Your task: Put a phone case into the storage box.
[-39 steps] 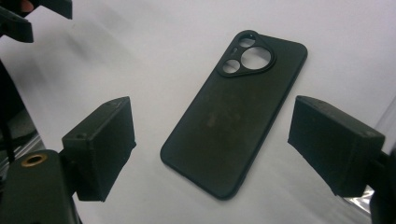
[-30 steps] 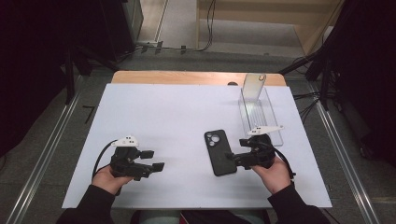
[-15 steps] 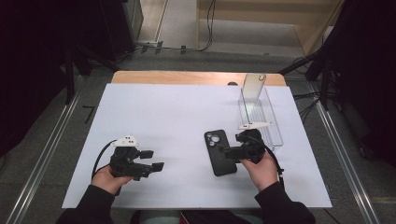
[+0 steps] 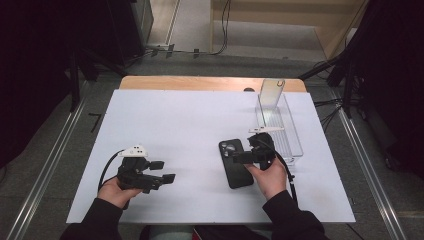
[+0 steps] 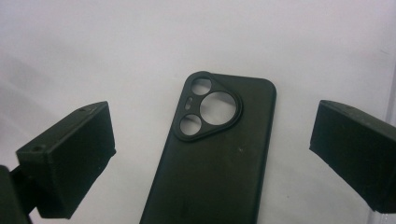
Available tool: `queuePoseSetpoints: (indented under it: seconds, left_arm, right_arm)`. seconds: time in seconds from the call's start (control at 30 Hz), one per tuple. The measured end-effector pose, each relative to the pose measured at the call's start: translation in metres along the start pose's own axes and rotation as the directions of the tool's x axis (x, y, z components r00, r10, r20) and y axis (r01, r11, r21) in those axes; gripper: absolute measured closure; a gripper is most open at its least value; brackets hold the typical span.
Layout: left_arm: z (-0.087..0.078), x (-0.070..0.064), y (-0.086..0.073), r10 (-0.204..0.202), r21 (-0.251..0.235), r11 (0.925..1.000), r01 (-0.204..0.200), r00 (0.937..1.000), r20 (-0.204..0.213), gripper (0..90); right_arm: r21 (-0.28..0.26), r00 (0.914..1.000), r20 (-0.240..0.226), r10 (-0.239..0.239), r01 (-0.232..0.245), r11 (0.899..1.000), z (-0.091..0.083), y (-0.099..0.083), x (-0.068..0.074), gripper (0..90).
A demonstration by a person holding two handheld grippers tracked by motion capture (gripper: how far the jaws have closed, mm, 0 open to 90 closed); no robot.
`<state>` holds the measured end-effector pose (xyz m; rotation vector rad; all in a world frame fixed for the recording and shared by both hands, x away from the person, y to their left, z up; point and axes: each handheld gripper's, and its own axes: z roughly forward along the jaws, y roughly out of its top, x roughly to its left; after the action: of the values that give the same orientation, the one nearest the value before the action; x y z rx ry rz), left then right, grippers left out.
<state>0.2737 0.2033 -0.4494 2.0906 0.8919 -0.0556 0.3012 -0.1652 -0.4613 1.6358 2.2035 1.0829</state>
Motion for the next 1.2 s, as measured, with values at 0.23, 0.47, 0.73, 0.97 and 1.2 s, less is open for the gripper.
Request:
queuePoseSetpoints:
  seconds: [0.23, 0.47, 0.73, 0.97, 1.2]
  left_arm:
    - [0.0, 0.0, 0.0, -0.002, -0.001, 1.0, 0.002, 1.0, 0.001, 28.1]
    - [0.0, 0.0, 0.0, -0.003, -0.002, 1.0, 0.003, 1.0, -0.001, 28.1]
    - [0.0, 0.0, 0.0, -0.003, -0.001, 1.0, 0.003, 1.0, 0.0, 28.1]
    - [0.0, 0.0, 0.0, -0.002, -0.002, 1.0, 0.002, 1.0, 0.0, 28.1]
    - [0.0, 0.0, 0.0, -0.002, -0.002, 1.0, 0.002, 1.0, 0.0, 28.1]
  right_arm:
    - [0.013, 0.9992, 0.04, 0.005, -0.006, 1.0, 0.01, 0.0, 0.004, 0.0]
    - [0.009, 0.9976, 0.069, 0.003, -0.003, 1.0, 0.017, -0.002, 0.009, 0.0]
    - [0.029, 0.9972, 0.074, 0.012, -0.014, 0.999, 0.025, -0.007, 0.012, 0.0]
    - [0.056, 0.9963, 0.086, 0.011, -0.016, 0.998, 0.03, -0.011, 0.013, 0.0]
    - [0.099, 0.996, 0.09, -0.004, -0.005, 0.995, 0.036, -0.016, 0.014, 0.0]
